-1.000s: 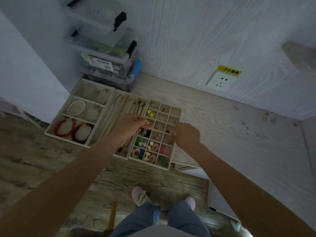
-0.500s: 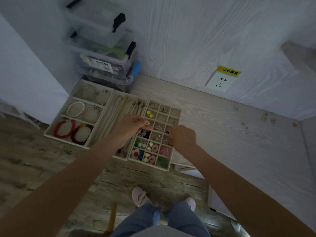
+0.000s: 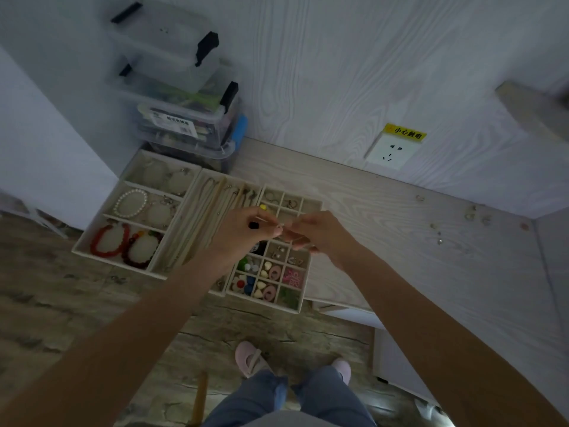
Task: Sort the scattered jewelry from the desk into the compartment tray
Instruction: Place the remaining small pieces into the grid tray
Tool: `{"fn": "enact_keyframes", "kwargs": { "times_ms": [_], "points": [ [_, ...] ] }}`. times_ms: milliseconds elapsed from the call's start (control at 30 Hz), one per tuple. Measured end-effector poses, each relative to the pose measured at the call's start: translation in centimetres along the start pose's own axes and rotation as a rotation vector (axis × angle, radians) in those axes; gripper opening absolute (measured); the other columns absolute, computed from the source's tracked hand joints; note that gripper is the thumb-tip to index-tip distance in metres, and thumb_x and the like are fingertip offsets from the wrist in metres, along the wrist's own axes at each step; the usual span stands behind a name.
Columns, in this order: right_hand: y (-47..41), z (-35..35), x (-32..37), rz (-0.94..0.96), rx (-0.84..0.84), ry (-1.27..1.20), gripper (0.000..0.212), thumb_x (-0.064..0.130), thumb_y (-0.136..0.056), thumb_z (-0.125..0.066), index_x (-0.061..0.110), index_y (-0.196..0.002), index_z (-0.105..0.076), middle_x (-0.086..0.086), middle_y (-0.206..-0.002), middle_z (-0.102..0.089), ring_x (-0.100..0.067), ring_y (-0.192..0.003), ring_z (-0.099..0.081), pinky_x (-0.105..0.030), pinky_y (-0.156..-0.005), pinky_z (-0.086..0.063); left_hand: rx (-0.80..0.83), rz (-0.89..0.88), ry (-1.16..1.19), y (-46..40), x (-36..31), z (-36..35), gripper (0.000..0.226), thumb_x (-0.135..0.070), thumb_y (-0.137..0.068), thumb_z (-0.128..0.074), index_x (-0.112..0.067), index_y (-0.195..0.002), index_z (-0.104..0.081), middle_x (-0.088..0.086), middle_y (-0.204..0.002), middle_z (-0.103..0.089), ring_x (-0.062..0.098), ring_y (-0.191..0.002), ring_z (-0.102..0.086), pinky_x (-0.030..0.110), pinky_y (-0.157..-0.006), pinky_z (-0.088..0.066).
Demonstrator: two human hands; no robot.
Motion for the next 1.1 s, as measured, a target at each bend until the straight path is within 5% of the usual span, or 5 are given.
{"fn": "enact_keyframes", "kwargs": {
  "times_ms": [233, 400, 700, 900, 1100],
  "points": [
    [0.0, 0.2, 0.3, 0.077, -0.024, -0.107, 0.025, 0.01, -0.087, -0.065, 0.022, -0.065, -0.071, -0.015, -0.072, -0.064, -0.019, -0.064, -0.055, -0.022, -0.054, -0.036, -0.064, -0.033, -0.111, -0.1, -0.6, -0.1, 0.025, -0.018, -0.073, -0.079, -0.017, -0.094, -0.066, -0.009, -0.088, -0.066, 0.001, -0.083, -0.061, 0.013, -0.069, -0.044],
    [-0.4, 0.8, 0.1, 0.118, -0.079, -0.156, 0.018, 0.003, -0.084, -0.067, 0.014, -0.07, -0.07, -0.008, -0.062, -0.065, -0.008, -0.05, -0.059, -0.017, -0.051, -0.046, -0.063, -0.003, -0.085, 0.1, -0.8, -0.3, 0.02, -0.018, -0.077, -0.074, -0.016, -0.097, -0.069, -0.005, -0.092, -0.067, 0.005, -0.084, -0.062, 0.016, -0.072, -0.048],
    [-0.4, 0.2, 0.4, 0.192, -0.03, -0.13, 0.015, 0.006, -0.082, -0.068, 0.014, -0.07, -0.074, -0.036, -0.085, -0.064, -0.025, -0.072, -0.058, -0.036, -0.083, -0.053, -0.114, 0.069, 0.012, 0.0, 0.0, -0.6, 0.025, -0.015, -0.071, -0.079, -0.009, -0.093, -0.069, 0.001, -0.087, -0.068, 0.011, -0.083, -0.063, 0.022, -0.073, -0.049],
    [-0.8, 0.5, 0.1, 0.219, -0.022, -0.091, 0.012, 0.0, -0.079, -0.07, 0.012, -0.083, -0.073, -0.021, -0.079, -0.07, -0.02, -0.071, -0.065, -0.037, -0.086, -0.054, -0.059, 0.033, 0.002, 0.1, 0.1, -1.0, 0.012, -0.009, -0.076, -0.074, -0.012, -0.087, -0.071, -0.004, -0.075, -0.066, -0.002, -0.062, -0.059, 0.008, -0.053, -0.042],
    [-1.2, 1.6, -0.8, 0.255, -0.127, -0.018, 0.017, 0.003, -0.077, -0.072, 0.018, -0.074, -0.075, -0.003, -0.063, -0.069, -0.012, -0.061, -0.065, -0.035, -0.077, -0.057, 0.026, -0.011, -0.091, 0.0, -0.1, -1.8, 0.008, -0.021, -0.079, -0.071, -0.029, -0.078, -0.072, -0.006, -0.081, -0.07, 0.013, -0.084, -0.065, 0.032, -0.08, -0.049]
  ]
}}
Point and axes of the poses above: each hand's wrist, its own y-axis away from the middle knuckle, its own z-axis out of the back of the hand, x = y × z, the point moved 8 cm from there along -y, towards the middle knuckle
